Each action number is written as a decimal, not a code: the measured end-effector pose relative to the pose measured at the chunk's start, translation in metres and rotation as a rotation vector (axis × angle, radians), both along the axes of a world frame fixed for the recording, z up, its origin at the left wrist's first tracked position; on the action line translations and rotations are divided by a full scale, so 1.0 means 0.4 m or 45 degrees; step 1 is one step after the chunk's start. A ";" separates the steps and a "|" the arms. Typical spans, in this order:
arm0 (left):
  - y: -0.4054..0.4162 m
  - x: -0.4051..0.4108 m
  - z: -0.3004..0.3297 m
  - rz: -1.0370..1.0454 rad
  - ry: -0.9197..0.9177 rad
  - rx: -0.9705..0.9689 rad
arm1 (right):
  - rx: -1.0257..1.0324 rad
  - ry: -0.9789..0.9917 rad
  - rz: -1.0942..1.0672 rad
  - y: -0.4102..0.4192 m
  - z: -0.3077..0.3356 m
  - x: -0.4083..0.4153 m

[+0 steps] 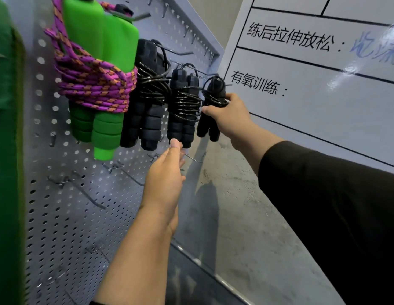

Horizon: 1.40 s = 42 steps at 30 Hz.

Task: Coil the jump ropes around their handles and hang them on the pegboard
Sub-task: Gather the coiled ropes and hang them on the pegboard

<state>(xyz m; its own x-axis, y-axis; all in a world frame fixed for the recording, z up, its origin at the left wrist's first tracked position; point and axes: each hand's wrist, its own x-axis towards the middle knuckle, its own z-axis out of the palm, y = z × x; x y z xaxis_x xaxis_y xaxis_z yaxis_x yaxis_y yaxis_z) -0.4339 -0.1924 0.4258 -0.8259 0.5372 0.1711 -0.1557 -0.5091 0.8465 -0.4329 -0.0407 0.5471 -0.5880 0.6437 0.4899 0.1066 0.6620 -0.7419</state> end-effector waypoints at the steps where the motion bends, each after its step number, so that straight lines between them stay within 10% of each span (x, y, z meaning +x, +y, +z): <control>1: 0.001 0.001 0.000 0.000 -0.001 0.002 | -0.001 0.002 -0.002 0.000 -0.001 -0.012; 18: 0.016 0.023 -0.004 -0.012 0.018 -0.109 | -0.048 0.014 -0.082 -0.010 -0.073 0.036; 28: 0.049 0.116 -0.015 0.115 0.348 -0.245 | -0.246 -0.152 -0.198 -0.065 -0.472 0.491; 42: 0.092 0.523 -0.711 -0.525 0.932 -1.357 | -0.925 -0.908 -0.513 -0.239 -1.197 1.138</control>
<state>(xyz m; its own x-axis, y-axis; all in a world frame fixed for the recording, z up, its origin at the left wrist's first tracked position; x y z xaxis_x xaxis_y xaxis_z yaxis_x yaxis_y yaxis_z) -0.2246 -0.1557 0.1412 -0.4738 0.8673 -0.1527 0.5157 0.4139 0.7502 0.0224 -0.1363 0.0684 -0.2672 0.8501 -0.4538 0.7773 -0.0882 -0.6229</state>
